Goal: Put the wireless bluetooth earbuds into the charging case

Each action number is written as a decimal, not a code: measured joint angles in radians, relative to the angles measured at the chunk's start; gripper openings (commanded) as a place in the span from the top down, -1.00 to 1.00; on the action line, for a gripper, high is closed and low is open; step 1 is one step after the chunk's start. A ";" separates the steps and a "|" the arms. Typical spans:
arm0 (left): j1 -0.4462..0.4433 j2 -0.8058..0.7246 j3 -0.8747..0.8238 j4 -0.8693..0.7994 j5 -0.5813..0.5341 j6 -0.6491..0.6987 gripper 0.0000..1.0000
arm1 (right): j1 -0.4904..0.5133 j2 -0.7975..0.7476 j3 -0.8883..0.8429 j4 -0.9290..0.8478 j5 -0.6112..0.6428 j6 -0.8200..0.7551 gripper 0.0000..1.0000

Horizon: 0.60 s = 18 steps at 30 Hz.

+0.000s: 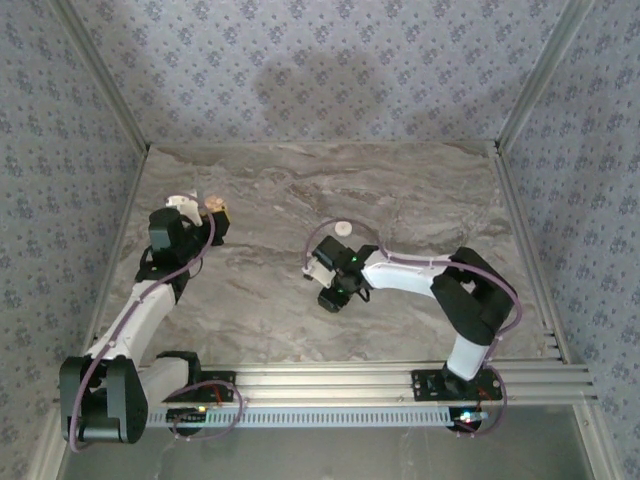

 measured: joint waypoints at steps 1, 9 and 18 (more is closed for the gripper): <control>-0.002 0.000 0.000 0.000 0.000 0.000 0.66 | 0.000 -0.011 0.005 -0.021 0.000 0.026 0.01; -0.006 0.000 0.000 0.000 0.000 0.000 0.66 | 0.000 -0.020 0.294 -0.312 0.018 0.278 0.01; -0.009 0.000 0.001 0.000 0.000 0.000 0.66 | 0.000 0.207 0.563 -0.588 0.040 0.348 0.00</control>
